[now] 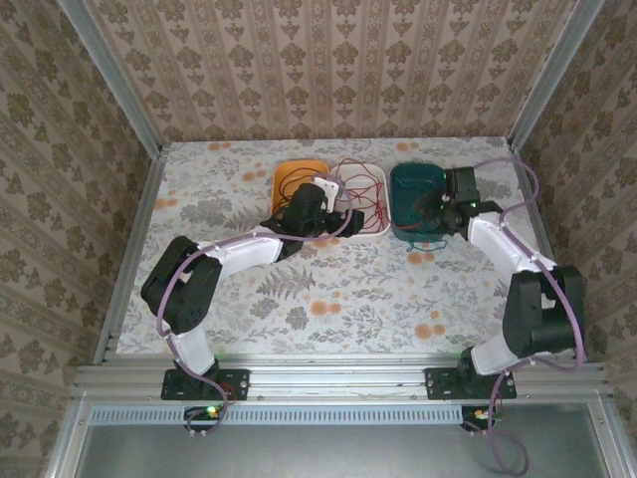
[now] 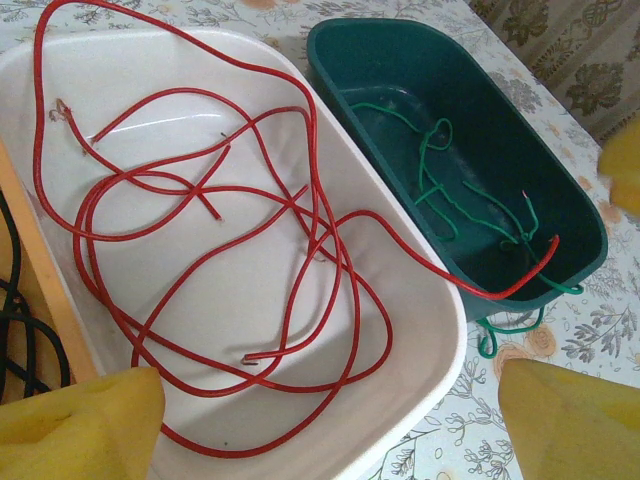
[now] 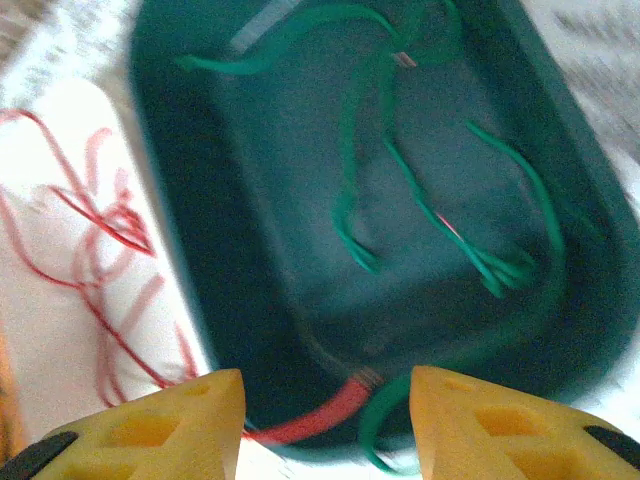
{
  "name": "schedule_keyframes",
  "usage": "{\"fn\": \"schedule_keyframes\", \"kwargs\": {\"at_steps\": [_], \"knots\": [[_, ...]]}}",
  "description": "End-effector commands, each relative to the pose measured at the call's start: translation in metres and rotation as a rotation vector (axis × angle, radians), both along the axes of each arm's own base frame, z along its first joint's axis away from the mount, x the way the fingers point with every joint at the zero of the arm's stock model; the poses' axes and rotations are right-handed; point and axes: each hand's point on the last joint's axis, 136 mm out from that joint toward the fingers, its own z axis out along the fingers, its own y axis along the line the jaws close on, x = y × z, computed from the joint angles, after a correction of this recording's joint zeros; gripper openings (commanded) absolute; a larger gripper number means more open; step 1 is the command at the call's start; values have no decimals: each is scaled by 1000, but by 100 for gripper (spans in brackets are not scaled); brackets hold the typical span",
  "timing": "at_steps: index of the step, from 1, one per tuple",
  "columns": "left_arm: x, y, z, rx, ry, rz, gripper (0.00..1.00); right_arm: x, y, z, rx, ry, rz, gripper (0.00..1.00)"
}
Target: Untangle the cables
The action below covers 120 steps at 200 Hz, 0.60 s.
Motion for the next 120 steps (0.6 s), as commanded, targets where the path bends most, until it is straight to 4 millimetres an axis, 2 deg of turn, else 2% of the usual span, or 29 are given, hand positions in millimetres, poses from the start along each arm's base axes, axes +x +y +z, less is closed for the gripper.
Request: {"fn": "schedule_keyframes", "kwargs": {"at_steps": [1,10,27,48,85,92,120], "knots": [[3,-3,8,-2,-24,-8,88,-36,-18,-17,-33,70,-102,49],[3,-4,7,-2,-20,-9,88,-46,-20,-17,-33,67,-114,50],[4,-6,4,-3,-11,-12,88,-62,-21,-31,-28,114,-124,50],[4,-7,4,-5,-7,-9,88,-70,-19,-45,-7,149,-129,51],[4,-3,5,6,-11,-1,88,-65,-15,-55,33,162,-143,51],[4,-3,5,9,-11,0,88,-65,-15,-65,39,189,-153,51],[4,-1,5,13,-14,9,88,-51,-17,-70,46,184,-179,52]]}}
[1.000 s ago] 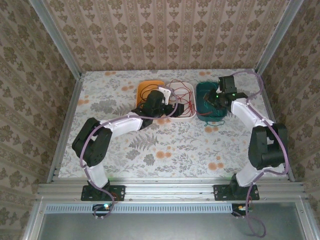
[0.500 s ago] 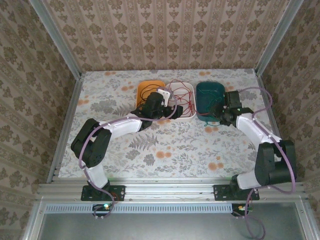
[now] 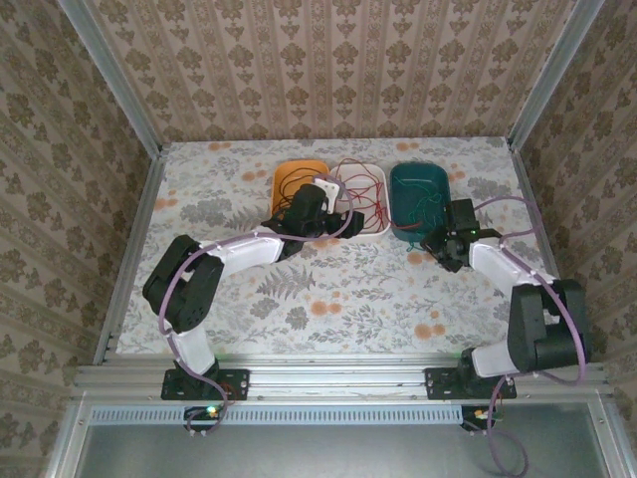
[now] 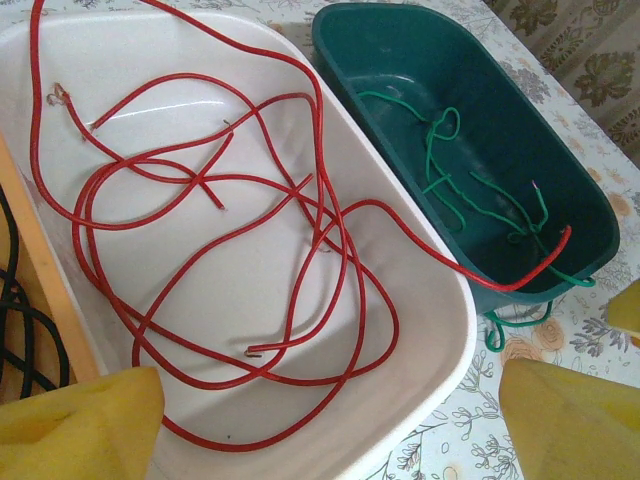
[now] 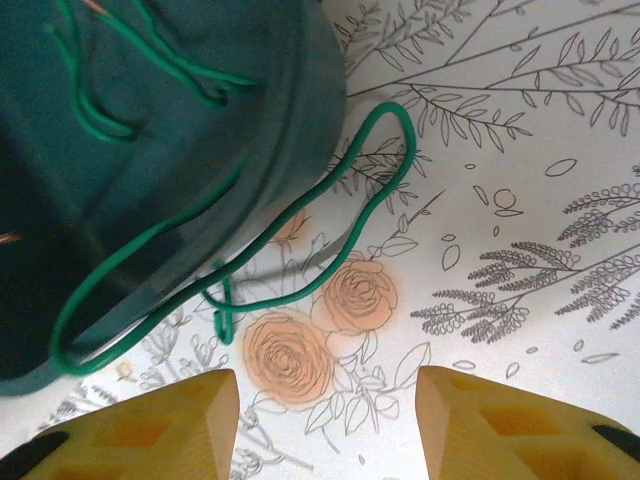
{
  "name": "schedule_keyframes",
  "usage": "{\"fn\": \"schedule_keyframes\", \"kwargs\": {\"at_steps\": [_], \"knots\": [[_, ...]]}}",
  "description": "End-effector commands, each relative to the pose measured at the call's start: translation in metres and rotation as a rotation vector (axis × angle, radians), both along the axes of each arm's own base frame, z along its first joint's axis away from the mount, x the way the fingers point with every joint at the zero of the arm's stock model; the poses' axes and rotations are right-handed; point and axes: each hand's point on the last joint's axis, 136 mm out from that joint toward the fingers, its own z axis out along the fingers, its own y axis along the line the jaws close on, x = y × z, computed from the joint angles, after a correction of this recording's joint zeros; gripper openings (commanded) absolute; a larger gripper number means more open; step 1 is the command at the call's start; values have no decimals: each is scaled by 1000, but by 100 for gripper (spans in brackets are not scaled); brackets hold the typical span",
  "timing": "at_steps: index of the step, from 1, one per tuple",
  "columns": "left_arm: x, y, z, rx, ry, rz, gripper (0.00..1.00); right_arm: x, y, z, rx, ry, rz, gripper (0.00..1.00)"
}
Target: Untangle the cables
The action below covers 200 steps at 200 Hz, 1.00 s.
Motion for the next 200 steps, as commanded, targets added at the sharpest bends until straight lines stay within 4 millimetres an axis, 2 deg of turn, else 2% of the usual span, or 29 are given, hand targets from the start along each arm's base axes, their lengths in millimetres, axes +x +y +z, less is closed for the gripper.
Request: {"fn": "schedule_keyframes", "kwargs": {"at_steps": [1,71,128,157,200], "knots": [[4,-1,12,0,-27,8,88,13,-4,-3,13,-9,-50,52],[3,2,16,10,-38,8,88,43,-15,-15,-47,33,-43,54],[4,4,21,8,-49,10,88,41,-21,-37,-87,108,-39,54],[5,3,23,6,-58,8,89,37,-18,-29,-69,70,-35,54],[3,-2,16,-1,-36,-8,89,23,-10,4,-30,-25,1,54]]}}
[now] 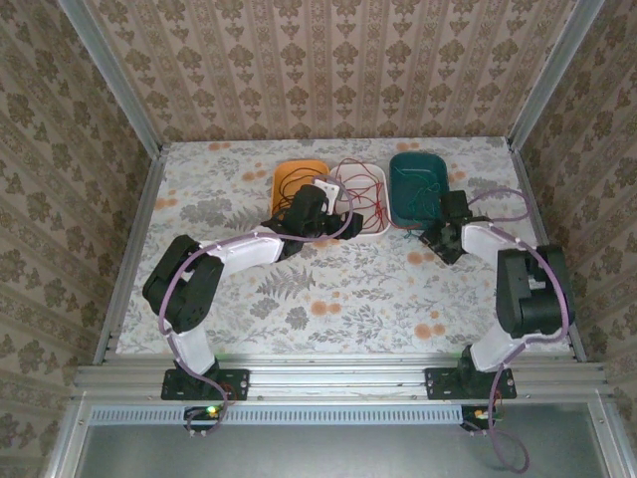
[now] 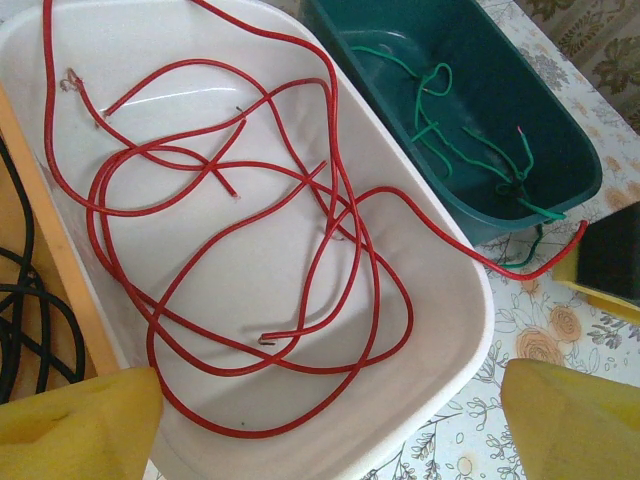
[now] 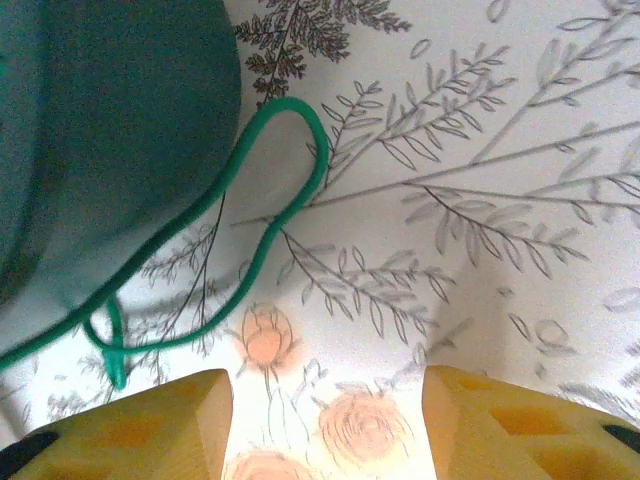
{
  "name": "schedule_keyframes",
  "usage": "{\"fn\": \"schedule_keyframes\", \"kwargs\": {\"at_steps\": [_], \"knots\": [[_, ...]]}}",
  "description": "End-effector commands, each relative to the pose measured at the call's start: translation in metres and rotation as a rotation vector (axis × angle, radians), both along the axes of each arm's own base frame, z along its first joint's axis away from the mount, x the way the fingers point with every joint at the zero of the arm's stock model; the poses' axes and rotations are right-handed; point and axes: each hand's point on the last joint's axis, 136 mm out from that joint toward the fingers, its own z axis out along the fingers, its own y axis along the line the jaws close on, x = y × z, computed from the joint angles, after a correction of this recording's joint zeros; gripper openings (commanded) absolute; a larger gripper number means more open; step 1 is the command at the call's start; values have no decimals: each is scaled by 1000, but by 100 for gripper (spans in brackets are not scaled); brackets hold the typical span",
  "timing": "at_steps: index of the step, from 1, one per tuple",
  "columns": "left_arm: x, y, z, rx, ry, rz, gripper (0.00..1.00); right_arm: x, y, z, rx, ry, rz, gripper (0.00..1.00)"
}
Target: Untangle the cables
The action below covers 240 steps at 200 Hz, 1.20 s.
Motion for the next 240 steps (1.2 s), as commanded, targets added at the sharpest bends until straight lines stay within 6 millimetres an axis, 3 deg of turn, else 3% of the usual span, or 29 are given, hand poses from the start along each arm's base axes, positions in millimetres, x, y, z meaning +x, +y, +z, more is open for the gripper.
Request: {"fn": "schedule_keyframes", "kwargs": {"at_steps": [1,28,83,121,173,218,240], "knots": [[4,-5,21,-30,-41,-16,89,-5,2,24,12,-67,29,54],[4,-10,18,-46,-26,-19,89,1,21,45,78,-152,129,52],[5,-13,20,-62,-28,-26,89,26,61,60,262,-258,251,45],[1,-12,19,-61,-25,-24,89,48,73,60,325,-274,261,38],[-1,-8,19,-56,-30,-19,90,61,80,54,363,-283,261,31],[1,-11,21,-59,-32,-22,90,58,81,44,371,-257,252,12],[1,-10,21,-56,-35,-17,90,54,82,48,371,-267,255,4]]}}
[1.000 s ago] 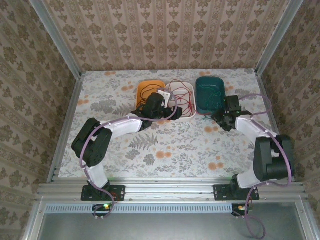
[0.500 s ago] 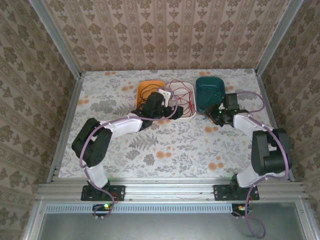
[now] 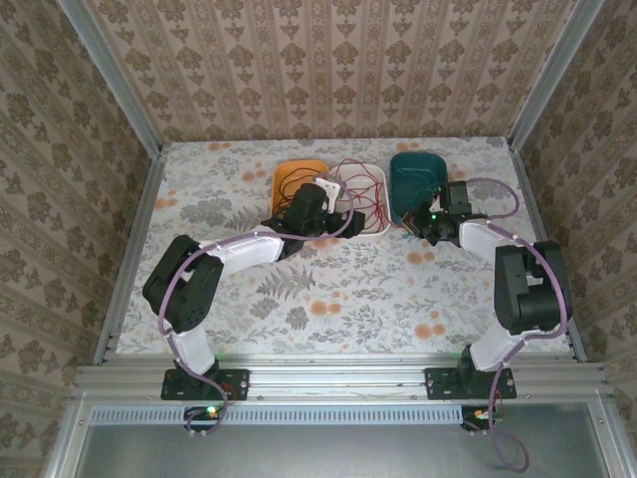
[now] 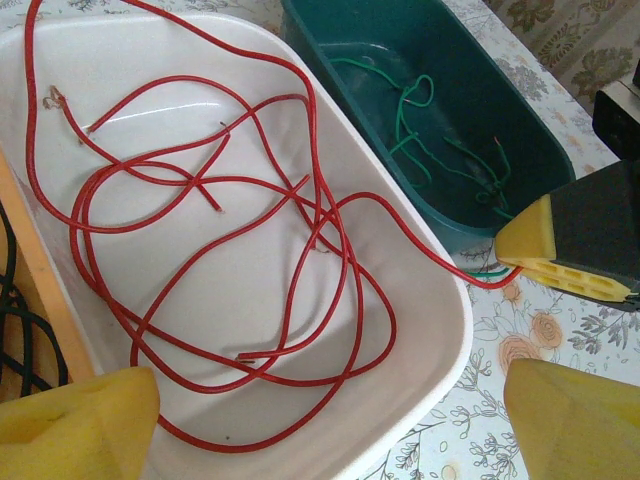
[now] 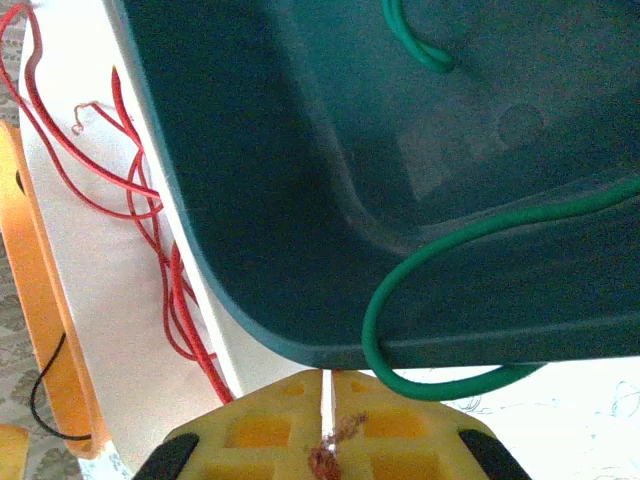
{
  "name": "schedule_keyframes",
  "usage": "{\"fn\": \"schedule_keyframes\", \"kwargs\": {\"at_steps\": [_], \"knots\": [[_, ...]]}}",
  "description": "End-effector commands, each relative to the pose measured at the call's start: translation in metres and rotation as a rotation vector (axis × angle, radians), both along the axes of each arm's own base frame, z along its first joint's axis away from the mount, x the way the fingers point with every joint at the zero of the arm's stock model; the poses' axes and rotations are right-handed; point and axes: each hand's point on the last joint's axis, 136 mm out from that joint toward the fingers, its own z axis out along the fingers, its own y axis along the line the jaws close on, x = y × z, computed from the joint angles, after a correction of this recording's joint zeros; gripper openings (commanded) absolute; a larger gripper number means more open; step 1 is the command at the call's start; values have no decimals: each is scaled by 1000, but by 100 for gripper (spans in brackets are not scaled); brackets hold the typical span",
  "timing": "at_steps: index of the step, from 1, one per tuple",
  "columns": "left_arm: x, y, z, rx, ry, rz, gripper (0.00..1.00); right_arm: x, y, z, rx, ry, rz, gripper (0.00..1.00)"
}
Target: Untangle the cables
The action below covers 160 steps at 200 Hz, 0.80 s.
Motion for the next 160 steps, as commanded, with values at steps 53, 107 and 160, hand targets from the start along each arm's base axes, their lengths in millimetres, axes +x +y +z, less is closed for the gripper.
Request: {"fn": "schedule_keyframes", "kwargs": {"at_steps": [53,107,160], "knots": [[4,-4,15,-48,-24,12,90,-4,9,37,-8,-68,37,2],[8,-2,20,-71,-25,26,90,11,20,49,-34,-80,84,1],[11,6,24,-88,-32,51,90,23,46,45,-97,-62,178,1]]}}
